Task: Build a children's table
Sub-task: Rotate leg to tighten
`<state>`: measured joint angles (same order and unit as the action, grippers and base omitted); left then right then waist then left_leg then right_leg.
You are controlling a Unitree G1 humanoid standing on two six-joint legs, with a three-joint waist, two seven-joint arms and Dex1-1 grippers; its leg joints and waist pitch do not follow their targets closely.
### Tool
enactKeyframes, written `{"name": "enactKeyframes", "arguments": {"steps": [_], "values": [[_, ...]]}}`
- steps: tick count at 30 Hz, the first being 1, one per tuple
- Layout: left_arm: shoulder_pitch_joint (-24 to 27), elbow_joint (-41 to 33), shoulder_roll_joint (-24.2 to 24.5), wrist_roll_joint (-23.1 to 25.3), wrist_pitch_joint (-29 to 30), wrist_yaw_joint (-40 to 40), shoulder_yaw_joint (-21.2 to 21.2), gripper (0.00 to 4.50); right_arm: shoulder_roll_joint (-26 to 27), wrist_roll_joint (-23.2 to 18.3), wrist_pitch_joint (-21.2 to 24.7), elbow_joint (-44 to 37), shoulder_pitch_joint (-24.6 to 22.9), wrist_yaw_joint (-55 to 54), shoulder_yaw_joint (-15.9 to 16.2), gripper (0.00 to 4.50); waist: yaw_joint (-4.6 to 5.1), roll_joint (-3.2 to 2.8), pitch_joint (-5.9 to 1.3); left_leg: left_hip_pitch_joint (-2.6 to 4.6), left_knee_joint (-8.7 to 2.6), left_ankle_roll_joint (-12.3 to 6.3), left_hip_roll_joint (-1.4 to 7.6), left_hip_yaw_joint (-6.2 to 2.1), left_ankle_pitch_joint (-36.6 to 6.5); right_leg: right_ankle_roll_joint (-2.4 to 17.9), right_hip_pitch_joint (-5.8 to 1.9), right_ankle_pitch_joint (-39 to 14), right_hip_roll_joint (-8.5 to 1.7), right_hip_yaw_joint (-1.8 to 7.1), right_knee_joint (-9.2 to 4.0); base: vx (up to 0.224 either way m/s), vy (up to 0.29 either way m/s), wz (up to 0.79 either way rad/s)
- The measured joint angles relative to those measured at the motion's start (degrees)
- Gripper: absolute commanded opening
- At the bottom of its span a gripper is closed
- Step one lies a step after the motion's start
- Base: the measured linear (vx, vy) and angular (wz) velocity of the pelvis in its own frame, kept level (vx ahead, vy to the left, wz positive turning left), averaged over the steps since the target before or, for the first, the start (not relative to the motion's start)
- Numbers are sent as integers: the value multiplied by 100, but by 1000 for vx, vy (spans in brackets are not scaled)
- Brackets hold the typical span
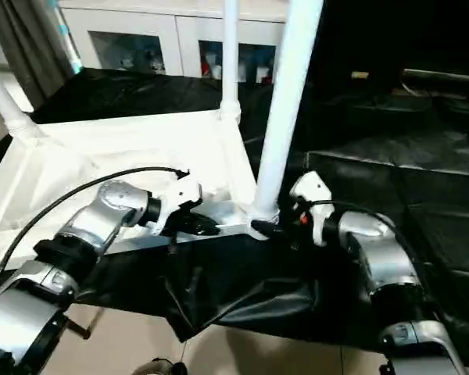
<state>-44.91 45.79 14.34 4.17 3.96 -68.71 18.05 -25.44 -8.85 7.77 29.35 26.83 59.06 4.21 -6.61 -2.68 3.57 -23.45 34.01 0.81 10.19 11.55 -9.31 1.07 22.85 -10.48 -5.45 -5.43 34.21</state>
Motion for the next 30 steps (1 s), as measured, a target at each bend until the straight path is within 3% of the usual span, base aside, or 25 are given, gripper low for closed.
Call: {"name": "enactKeyframes", "arguments": {"steps": [16,21,25,30], "values": [[123,-232,-5,3,169,51,19,0,133,-8,83,-170,-150,-188,50,278,10,1,-1,2,14,-25,1,0,15,0,0,0,0,1,15,0,0,0],[-17,78,-336,128,310,971,-97,0,697,69,44,136,-103,-1486,-279,277,51,7,-4,27,29,3,1,-1,-1,2,-16,7,-1,9,29,0,0,0],[-307,557,-944,226,652,2207,-290,0,1420,167,73,772,343,-3152,-695,276,165,9,-5,37,30,5,-4,-1,-1,3,-26,8,-1,19,22,0,0,0],[-398,755,-1344,219,808,2938,-421,0,1810,327,-100,1220,663,-4187,-844,276,190,11,-6,40,29,5,-6,-3,-1,-1,-29,30,0,18,16,0,0,0]]}}
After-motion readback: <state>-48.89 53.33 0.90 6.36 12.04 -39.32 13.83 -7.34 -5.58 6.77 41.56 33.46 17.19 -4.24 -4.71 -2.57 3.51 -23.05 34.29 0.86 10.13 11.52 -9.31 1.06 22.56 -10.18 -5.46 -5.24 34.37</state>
